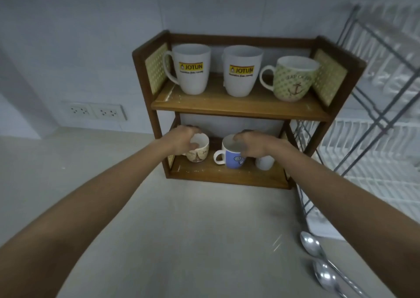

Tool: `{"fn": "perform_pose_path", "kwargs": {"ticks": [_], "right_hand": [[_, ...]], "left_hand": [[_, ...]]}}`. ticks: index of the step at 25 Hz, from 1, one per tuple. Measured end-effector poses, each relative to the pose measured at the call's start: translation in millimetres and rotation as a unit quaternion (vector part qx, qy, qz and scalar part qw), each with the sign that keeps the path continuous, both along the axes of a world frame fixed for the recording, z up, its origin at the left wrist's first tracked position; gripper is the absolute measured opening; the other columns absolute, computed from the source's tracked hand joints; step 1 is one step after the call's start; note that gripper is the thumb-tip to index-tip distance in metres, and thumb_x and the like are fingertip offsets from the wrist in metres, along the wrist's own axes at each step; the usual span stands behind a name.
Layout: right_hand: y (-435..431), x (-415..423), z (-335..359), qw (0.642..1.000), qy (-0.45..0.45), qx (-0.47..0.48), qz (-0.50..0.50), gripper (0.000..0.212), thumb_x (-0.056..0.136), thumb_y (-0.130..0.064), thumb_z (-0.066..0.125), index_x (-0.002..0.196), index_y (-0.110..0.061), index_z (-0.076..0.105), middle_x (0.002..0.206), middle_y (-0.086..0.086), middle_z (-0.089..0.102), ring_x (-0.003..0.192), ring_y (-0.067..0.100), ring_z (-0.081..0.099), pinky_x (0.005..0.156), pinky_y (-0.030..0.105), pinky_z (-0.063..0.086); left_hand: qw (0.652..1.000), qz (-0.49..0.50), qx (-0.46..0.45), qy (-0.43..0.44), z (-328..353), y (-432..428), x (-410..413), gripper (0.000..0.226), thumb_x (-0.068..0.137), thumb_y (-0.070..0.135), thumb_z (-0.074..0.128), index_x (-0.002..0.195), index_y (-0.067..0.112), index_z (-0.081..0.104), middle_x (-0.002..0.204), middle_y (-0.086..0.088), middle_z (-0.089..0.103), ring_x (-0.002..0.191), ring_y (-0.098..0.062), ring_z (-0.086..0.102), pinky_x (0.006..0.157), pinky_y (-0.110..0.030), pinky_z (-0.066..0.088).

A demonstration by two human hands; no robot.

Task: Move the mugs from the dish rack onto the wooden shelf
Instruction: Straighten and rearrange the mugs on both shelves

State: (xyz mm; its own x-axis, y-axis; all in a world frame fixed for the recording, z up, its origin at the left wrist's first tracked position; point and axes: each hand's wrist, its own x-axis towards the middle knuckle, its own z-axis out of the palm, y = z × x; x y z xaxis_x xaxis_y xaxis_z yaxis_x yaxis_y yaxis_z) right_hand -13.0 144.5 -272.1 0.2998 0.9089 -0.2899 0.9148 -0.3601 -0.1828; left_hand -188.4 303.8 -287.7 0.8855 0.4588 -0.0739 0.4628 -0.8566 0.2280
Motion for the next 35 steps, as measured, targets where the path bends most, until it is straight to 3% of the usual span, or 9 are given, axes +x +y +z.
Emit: {"fn": "perform_pose_path", "kwargs": {"ticks": [3,6,13,20,24,26,30,32,35], "right_hand": [[29,9,-7,0.996,-0.029,-0.085,0.020,0.096,0.080,-0.023,0.074,0.152,-0.021,0.011,0.159,0.008,0.018,0.142,0.029,0.026,0.108,0.036,0.032],[49,20,-17,0.990,-0.042,-0.131,0.038,0.104,0.078,-0.031,0.075,0.152,-0.027,0.002,0.162,0.005,0.006,0.146,0.029,0.015,0.115,0.044,0.025],[64,28,-33,0.996,-0.040,-0.082,-0.013,0.085,0.065,-0.052,0.077,0.135,-0.019,0.042,0.133,0.010,0.053,0.114,0.030,0.054,0.092,0.045,0.050],[63,23,-43,0.995,-0.051,-0.049,-0.072,0.079,0.066,-0.056,0.074,0.125,-0.009,0.051,0.115,0.012,0.061,0.096,0.027,0.060,0.070,0.032,0.047],[53,40,-27,0.989,0.029,-0.111,-0.090,0.102,0.072,-0.076,0.054,0.149,-0.019,0.017,0.154,0.013,0.029,0.135,0.033,0.036,0.105,0.046,0.037],[43,61,-18,0.989,0.020,-0.082,-0.124,0.090,0.080,-0.071,0.047,0.150,-0.025,0.016,0.158,0.010,0.021,0.139,0.033,0.029,0.110,0.049,0.031],[19,85,-30,0.972,-0.030,-0.168,-0.161,0.060,0.087,-0.056,0.052,0.129,-0.014,0.052,0.132,0.008,0.053,0.116,0.029,0.052,0.097,0.042,0.046],[12,84,-42,0.974,-0.027,-0.154,-0.165,0.058,0.083,-0.055,0.058,0.123,-0.013,0.056,0.123,0.010,0.057,0.108,0.029,0.056,0.090,0.040,0.051],[5,89,-39,0.980,-0.052,-0.138,-0.136,0.062,0.074,-0.045,0.070,0.122,-0.011,0.053,0.117,0.011,0.058,0.100,0.027,0.057,0.080,0.037,0.052]], "left_hand": [[0.994,0.063,0.000,0.088,-15,15,25,0.072,0.087,0.045,0.061,0.146,0.013,0.034,0.148,-0.011,0.043,0.132,-0.028,0.045,0.106,-0.040,0.041],[0.984,0.101,0.004,0.145,-31,27,44,0.086,0.085,0.059,0.054,0.149,0.010,0.023,0.155,-0.012,0.032,0.139,-0.029,0.035,0.108,-0.041,0.035],[0.986,0.101,-0.008,0.135,-49,43,54,0.073,0.084,0.056,0.057,0.137,0.009,0.042,0.139,-0.015,0.051,0.123,-0.031,0.051,0.090,-0.036,0.045],[0.989,0.061,-0.033,0.128,-49,47,53,0.076,0.086,0.047,0.059,0.146,0.012,0.028,0.150,-0.013,0.039,0.133,-0.032,0.041,0.104,-0.043,0.043],[0.984,0.063,-0.011,0.164,-45,41,61,0.083,0.091,0.051,0.050,0.152,0.014,0.007,0.160,-0.013,0.016,0.145,-0.031,0.020,0.114,-0.044,0.028],[0.993,0.046,-0.022,0.106,-43,29,73,0.088,0.091,0.057,0.045,0.153,0.016,-0.004,0.162,-0.010,0.003,0.149,-0.028,0.007,0.118,-0.046,0.014],[0.997,-0.038,-0.036,0.063,-47,-13,111,0.092,0.080,0.071,0.048,0.148,0.014,0.023,0.153,-0.010,0.035,0.137,-0.029,0.036,0.109,-0.043,0.030],[0.996,-0.058,0.016,0.073,-53,-25,121,0.083,0.076,0.067,0.058,0.135,0.011,0.040,0.135,-0.011,0.053,0.118,-0.031,0.052,0.092,-0.038,0.042],[0.995,-0.055,0.047,0.063,-56,-26,125,0.081,0.076,0.060,0.065,0.133,0.007,0.041,0.130,-0.014,0.055,0.111,-0.033,0.056,0.084,-0.037,0.047]]}}
